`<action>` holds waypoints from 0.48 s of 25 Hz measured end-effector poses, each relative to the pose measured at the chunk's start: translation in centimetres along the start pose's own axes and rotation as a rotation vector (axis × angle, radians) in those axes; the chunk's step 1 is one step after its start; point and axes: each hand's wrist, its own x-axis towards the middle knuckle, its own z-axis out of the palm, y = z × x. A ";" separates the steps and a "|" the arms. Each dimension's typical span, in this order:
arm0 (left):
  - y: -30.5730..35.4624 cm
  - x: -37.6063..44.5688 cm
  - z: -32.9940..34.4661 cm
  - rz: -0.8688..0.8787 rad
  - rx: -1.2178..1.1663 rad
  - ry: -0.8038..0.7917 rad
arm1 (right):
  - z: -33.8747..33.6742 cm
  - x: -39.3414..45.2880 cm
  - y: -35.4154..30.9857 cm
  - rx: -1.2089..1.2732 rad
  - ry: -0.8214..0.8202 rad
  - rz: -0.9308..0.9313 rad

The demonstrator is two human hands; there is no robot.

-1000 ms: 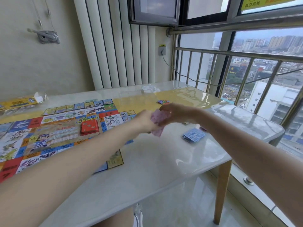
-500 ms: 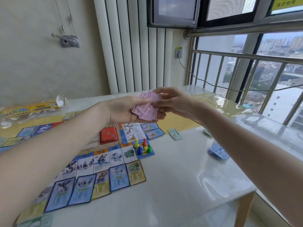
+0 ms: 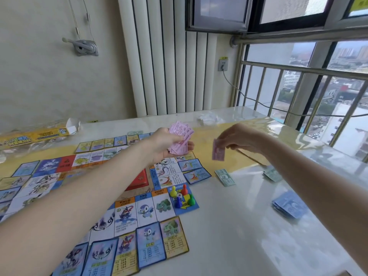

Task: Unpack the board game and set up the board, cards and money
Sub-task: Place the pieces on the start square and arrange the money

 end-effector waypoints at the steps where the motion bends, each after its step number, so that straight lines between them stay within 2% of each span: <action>1: -0.3 0.1 -0.4 -0.009 0.020 0.012 | 0.1 0.6 0.0 -0.166 -0.061 -0.037; 3: -0.9 0.2 -0.8 -0.018 0.036 0.018 | 0.8 1.7 0.0 -0.373 -0.138 -0.141; 6: -1.7 0.4 -1.2 -0.023 0.028 0.026 | 2.5 3.0 0.7 -0.403 -0.181 -0.191; 12: -2.5 0.7 -1.7 -0.038 0.032 0.025 | 3.9 3.6 3.4 -0.407 -0.061 -0.190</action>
